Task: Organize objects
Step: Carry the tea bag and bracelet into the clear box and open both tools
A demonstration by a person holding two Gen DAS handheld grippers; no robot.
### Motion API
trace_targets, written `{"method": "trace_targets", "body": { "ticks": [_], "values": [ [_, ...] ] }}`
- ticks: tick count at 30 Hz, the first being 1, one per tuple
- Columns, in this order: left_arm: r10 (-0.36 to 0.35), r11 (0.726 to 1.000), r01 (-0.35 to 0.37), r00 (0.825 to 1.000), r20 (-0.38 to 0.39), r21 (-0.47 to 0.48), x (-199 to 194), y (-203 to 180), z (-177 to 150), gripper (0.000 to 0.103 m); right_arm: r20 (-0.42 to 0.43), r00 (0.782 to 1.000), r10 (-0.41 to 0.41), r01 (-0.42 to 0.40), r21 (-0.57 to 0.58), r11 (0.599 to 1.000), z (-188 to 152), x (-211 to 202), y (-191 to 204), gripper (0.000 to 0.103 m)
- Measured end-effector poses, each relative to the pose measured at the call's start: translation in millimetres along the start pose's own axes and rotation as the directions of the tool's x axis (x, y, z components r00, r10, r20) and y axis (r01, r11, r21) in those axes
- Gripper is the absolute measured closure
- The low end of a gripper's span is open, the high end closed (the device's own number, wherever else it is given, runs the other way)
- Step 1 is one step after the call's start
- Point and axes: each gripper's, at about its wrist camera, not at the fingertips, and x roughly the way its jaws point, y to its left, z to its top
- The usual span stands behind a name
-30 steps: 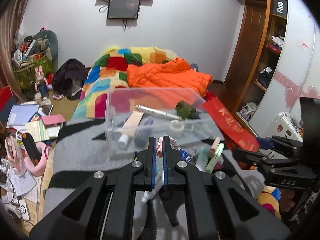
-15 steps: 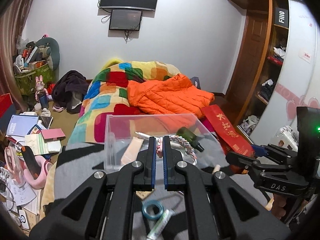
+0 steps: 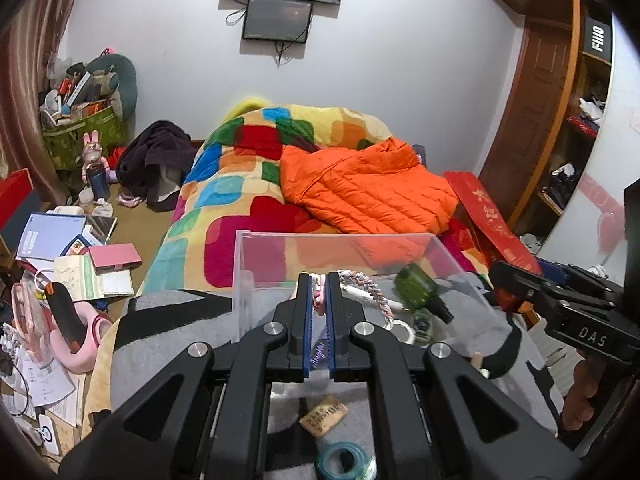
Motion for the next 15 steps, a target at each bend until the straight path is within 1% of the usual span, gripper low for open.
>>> {"method": "trace_targets", "body": {
  "ticks": [7, 15],
  "values": [
    [0.006, 1.000, -0.007, 0.997, -0.074, -0.020, 38, 8, -5, 0.098, -0.081, 0.997, -0.017, 0.014, -0.037, 0.999, -4, 37, 6, 0.050],
    [-0.009, 1.000, 0.007, 0.990, -0.140, -0.013, 63, 5, -14, 0.098, -0.166, 0.986, -0.025, 0.014, -0.065, 0.998, -15, 71, 7, 0.050]
  ]
}}
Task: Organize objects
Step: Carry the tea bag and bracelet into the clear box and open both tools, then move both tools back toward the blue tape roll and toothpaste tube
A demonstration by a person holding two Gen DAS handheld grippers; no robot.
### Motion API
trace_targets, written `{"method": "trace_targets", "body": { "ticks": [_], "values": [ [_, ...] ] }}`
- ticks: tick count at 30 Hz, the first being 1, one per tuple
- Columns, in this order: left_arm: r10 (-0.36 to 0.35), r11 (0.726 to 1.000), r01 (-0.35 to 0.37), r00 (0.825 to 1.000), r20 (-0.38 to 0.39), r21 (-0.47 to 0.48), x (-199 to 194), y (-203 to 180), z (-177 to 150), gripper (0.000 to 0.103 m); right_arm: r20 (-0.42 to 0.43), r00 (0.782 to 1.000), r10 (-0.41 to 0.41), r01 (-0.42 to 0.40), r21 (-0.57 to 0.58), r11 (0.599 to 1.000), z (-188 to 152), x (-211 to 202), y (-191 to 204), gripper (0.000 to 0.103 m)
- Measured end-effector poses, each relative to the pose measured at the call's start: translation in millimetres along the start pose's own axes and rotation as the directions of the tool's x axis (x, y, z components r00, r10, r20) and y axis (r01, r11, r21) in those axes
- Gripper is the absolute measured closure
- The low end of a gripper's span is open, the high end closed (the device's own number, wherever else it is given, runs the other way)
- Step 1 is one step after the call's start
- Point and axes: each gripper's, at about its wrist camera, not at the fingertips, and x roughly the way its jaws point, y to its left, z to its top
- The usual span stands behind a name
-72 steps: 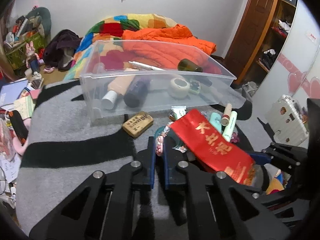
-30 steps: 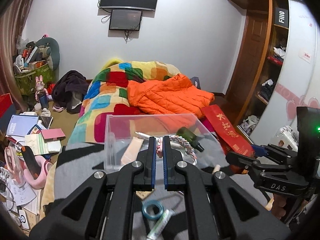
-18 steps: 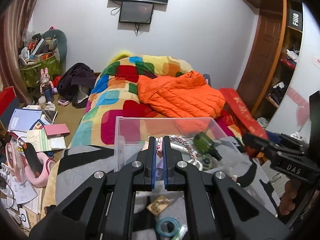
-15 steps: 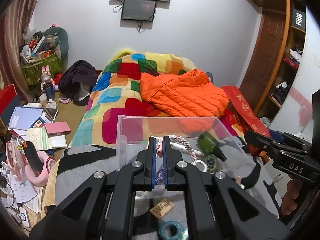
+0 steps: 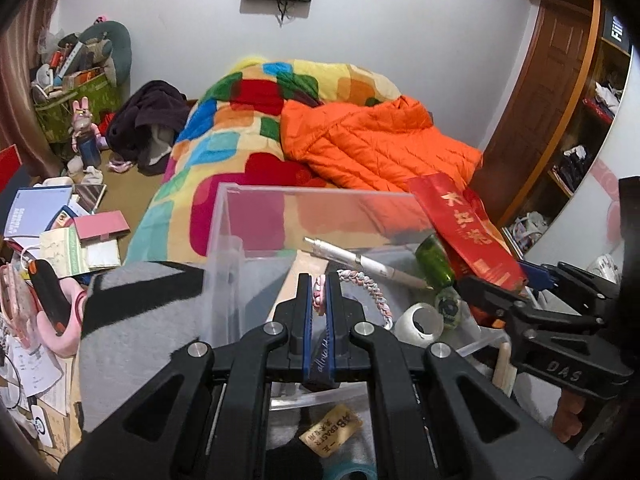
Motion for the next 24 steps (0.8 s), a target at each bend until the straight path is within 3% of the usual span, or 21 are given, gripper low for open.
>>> {"method": "trace_targets", "body": {
  "ticks": [8, 11, 14, 19, 24],
  "values": [
    [-0.010, 1.000, 0.011, 0.999, -0.038, 0.017, 6, -6, -9, 0.097, -0.060, 0.998, -0.010, 0.009, -0.021, 1.000, -6, 13, 1, 0.049],
    [-0.023, 1.000, 0.023, 0.999, -0.041, 0.011, 1, -7, -10, 0.091, -0.067, 0.998, 0.002, -0.004, -0.025, 1.000, -7, 8, 1, 0.047],
    [-0.015, 1.000, 0.016, 1.000, -0.021, 0.019, -9, -8, -10, 0.080, -0.049, 0.999, 0.002, -0.003, -0.031, 1.000, -5, -1, 2, 0.042],
    [-0.002, 1.000, 0.001, 1.000, 0.031, 0.030, -35, -10, -10, 0.052, 0.002, 1.000, 0.013, -0.012, -0.036, 0.999, -5, -32, 1, 0.040],
    [-0.001, 0.999, -0.002, 0.997, 0.077, 0.040, -63, -11, -16, 0.039, 0.061, 0.998, 0.020, -0.020, -0.004, 1.000, -10, -64, -9, 0.030]
  ]
}}
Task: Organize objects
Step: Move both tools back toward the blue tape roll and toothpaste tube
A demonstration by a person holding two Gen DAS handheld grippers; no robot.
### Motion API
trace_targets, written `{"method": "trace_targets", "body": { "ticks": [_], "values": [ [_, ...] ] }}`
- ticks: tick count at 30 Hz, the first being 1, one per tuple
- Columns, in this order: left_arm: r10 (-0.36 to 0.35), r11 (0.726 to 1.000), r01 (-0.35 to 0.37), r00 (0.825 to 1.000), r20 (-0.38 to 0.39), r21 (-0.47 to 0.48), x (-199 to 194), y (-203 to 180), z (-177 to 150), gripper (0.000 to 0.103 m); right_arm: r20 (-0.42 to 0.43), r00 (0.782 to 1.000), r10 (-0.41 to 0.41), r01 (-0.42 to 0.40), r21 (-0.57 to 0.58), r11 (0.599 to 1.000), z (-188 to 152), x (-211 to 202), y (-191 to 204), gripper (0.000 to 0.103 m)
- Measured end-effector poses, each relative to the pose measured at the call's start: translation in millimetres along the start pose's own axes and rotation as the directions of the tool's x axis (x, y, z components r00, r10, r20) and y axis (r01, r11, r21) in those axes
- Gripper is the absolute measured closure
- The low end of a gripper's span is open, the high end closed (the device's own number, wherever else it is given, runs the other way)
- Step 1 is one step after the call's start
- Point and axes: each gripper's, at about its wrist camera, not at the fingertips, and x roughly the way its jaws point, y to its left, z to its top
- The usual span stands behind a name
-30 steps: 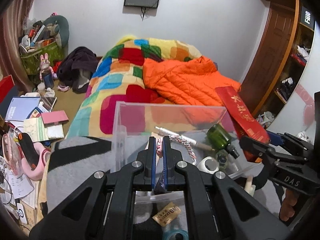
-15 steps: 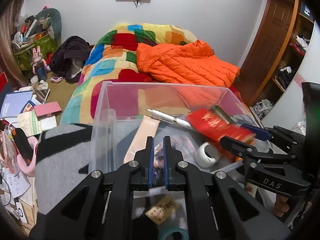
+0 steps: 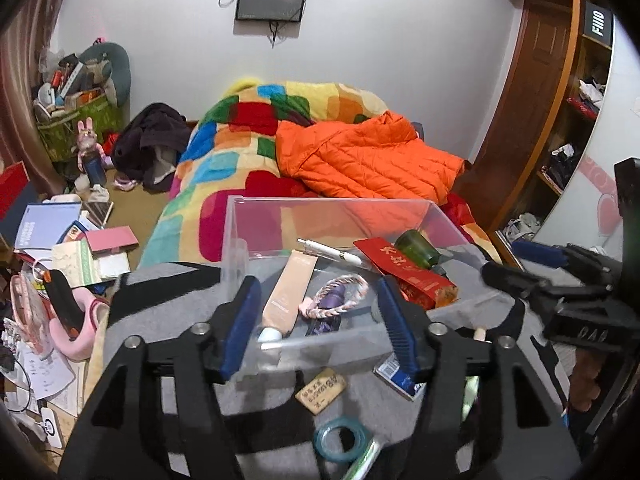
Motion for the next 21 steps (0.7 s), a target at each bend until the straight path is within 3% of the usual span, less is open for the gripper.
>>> {"method": "trace_targets", "body": {
  "ticks": [6, 13, 17, 21],
  "values": [
    [0.011, 0.999, -0.010, 1.000, -0.021, 0.034, -17, 0, -25, 0.036, 0.030, 0.999, -0.020, 0.019, 0.022, 1.000, -19, -29, -17, 0.028],
    [0.011, 0.999, -0.006, 0.992, -0.129, 0.038, -11, 0, -72, 0.036, -0.047, 0.998, -0.043, 0.046, 0.072, 0.996, -56, -24, -31, 0.028],
    [-0.012, 1.000, 0.017, 0.980, -0.198, 0.026, 1, -3, -91, 0.036, -0.125, 0.992, 0.013, 0.005, 0.141, 0.990, -75, -4, -35, 0.028],
    [-0.021, 0.999, 0.028, 0.975, -0.219, 0.031, 11, -12, -99, 0.036, -0.198, 0.977, 0.084, -0.042, 0.209, 0.977, -91, 18, -29, 0.028]
  ]
}}
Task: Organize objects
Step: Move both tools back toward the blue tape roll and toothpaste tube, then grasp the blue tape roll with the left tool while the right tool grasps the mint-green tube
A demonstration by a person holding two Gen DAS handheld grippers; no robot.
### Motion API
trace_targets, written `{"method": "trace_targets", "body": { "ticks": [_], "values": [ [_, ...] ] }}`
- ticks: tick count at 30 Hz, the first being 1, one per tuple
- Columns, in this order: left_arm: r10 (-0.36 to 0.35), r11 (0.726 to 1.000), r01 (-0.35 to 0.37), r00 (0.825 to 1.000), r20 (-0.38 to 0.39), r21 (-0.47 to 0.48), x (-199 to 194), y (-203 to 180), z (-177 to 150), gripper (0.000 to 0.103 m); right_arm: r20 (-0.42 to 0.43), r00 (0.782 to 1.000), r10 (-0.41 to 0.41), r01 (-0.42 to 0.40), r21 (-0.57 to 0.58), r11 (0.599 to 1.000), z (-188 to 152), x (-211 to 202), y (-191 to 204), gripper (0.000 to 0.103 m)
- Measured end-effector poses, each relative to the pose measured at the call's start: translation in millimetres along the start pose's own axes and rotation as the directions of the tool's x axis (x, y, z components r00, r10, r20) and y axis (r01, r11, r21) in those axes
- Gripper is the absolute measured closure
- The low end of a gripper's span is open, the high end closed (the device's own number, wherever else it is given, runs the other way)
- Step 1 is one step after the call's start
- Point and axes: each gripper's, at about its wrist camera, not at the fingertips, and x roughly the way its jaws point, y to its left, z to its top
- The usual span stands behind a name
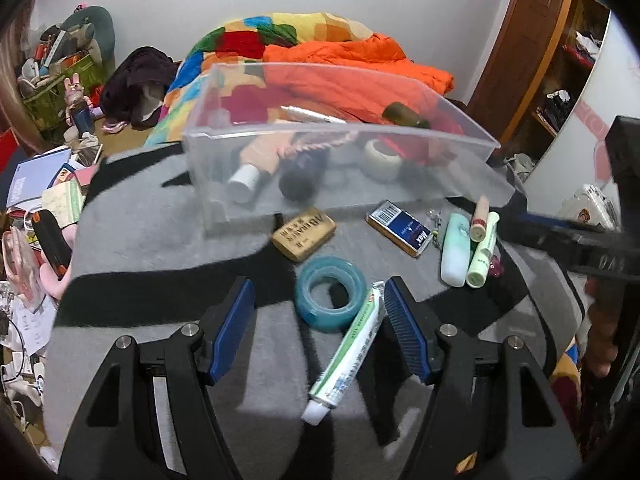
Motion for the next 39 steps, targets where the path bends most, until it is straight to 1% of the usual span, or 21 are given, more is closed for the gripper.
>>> {"method": "trace_targets", "body": {
  "ticks": [4, 7, 8, 10, 12, 13, 14, 15, 17, 20, 21, 25, 26, 27, 28, 29, 30, 32, 34, 37, 39],
  "values": [
    [-0.002, 1.000, 0.002, 1.000, -0.020, 0.002, 11, -5, 0, 0.036, -0.026, 1.000, -0.004, 0.004, 0.012, 1.000, -11, 14, 7, 0.028],
    [0.002, 1.000, -0.002, 1.000, -0.006, 0.002, 12, -4, -3, 0.036, -0.018, 1.000, 0.000, 0.000, 0.013, 1.000, -15, 15, 6, 0.028],
    [-0.001, 1.000, 0.001, 1.000, -0.002, -0.004, 12, -3, -3, 0.036, -0.014, 1.000, 0.003, -0.003, 0.013, 1.000, -16, 14, 5, 0.031],
    [-0.015, 1.000, 0.015, 1.000, 0.000, -0.024, 12, 2, -3, 0.038, -0.010, 1.000, 0.010, -0.010, 0.019, 1.000, -16, 11, 1, 0.038],
    [-0.028, 0.998, 0.028, 1.000, 0.007, -0.049, 10, 8, -2, 0.038, -0.010, 1.000, 0.019, -0.019, 0.023, 1.000, -16, 10, -4, 0.048],
    [-0.027, 0.998, 0.027, 1.000, 0.009, -0.056, 9, 11, -1, 0.039, -0.008, 1.000, 0.017, -0.017, 0.029, 0.999, -17, 8, -8, 0.050],
    [-0.026, 0.998, 0.026, 1.000, 0.013, -0.065, 8, 14, -1, 0.040, -0.009, 1.000, -0.003, 0.004, 0.028, 1.000, -18, 6, -12, 0.059],
    [-0.026, 0.997, 0.027, 1.000, 0.015, -0.068, 7, 16, -1, 0.040, -0.017, 0.999, -0.034, 0.035, 0.018, 0.999, -19, 6, -15, 0.072],
    [-0.026, 0.997, 0.027, 0.999, 0.020, -0.077, 5, 20, -1, 0.040, -0.016, 0.998, -0.053, 0.053, 0.001, 0.999, -21, 5, -21, 0.084],
    [-0.029, 0.996, 0.030, 1.000, 0.013, -0.084, 6, 22, -1, 0.041, -0.033, 0.999, -0.031, 0.031, 0.022, 0.999, -21, 0, -29, 0.084],
    [-0.029, 0.996, 0.030, 0.999, 0.013, -0.083, 7, 21, -1, 0.043, -0.036, 0.999, -0.019, 0.020, 0.037, 0.999, -20, -2, -30, 0.079],
    [-0.020, 0.997, 0.020, 1.000, 0.008, -0.081, 14, 16, 1, 0.046, -0.042, 0.998, 0.047, -0.042, 0.105, 0.994, -14, 1, -30, 0.076],
    [-0.014, 0.997, 0.015, 1.000, 0.011, -0.078, 15, 15, 2, 0.046, -0.041, 0.997, 0.063, -0.057, 0.122, 0.991, -12, 3, -28, 0.070],
    [-0.006, 0.998, 0.007, 1.000, 0.015, -0.068, 16, 13, 2, 0.051, -0.040, 0.997, 0.071, -0.065, 0.134, 0.989, -11, 5, -26, 0.061],
    [0.000, 0.998, 0.001, 1.000, 0.017, -0.056, 17, 10, 3, 0.058, -0.034, 0.997, 0.073, -0.068, 0.140, 0.988, -9, 7, -23, 0.056],
    [-0.001, 0.999, 0.002, 1.000, 0.018, -0.046, 18, 8, 3, 0.061, -0.029, 0.998, 0.057, -0.053, 0.139, 0.989, -7, 10, -18, 0.049],
    [-0.006, 0.999, 0.006, 1.000, 0.019, -0.040, 18, 7, 3, 0.063, -0.031, 0.999, 0.035, -0.031, 0.132, 0.991, -6, 14, -14, 0.045],
    [0.006, 1.000, -0.006, 1.000, 0.026, -0.028, 17, 4, 2, 0.064, -0.028, 1.000, 0.000, 0.003, 0.104, 0.995, -5, 18, -5, 0.043],
    [0.005, 1.000, -0.004, 1.000, 0.030, -0.030, 15, 5, 1, 0.064, -0.012, 0.998, -0.058, 0.059, 0.048, 0.997, -5, 22, 7, 0.042],
    [0.004, 0.999, -0.002, 0.999, 0.047, -0.039, 8, 8, 0, 0.064, 0.000, 0.997, -0.077, 0.077, 0.013, 0.997, -8, 22, 9, 0.043],
    [0.011, 0.999, -0.008, 0.998, 0.062, -0.043, 2, 10, -1, 0.064, 0.006, 0.997, -0.075, 0.074, 0.020, 0.997, -10, 19, 5, 0.054]
  ]
}}
